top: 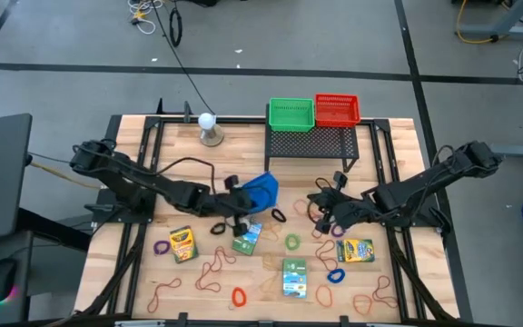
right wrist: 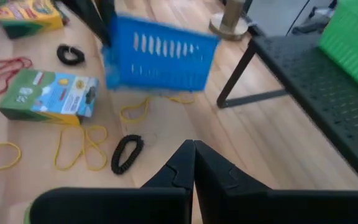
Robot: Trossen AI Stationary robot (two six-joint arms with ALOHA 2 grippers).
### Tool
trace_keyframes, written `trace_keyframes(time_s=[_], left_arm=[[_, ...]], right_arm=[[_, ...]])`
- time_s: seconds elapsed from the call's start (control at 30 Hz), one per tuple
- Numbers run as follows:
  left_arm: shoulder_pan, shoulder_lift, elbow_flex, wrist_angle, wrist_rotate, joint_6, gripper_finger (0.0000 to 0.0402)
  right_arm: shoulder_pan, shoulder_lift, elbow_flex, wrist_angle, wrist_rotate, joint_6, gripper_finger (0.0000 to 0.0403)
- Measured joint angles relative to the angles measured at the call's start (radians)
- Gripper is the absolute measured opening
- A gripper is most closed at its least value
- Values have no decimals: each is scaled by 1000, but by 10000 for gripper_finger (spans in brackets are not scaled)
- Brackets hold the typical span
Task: Pick & Place Office Desk Supplies
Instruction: Put the blue bin on the shelf
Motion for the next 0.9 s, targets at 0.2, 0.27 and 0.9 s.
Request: trace_keyframes(time_s=[0.2, 0.27, 0.9], left_arm=[[13, 110, 90, 0, 40, 19, 22], [18, 148, 115, -3, 45, 20, 26], [32, 218, 275, -123, 97, 68, 138]], right_arm=[[7, -10, 0, 6, 23, -5, 11], [3, -10, 0, 2, 22, -5, 11], [4, -10, 0, -31, -39, -7, 17]])
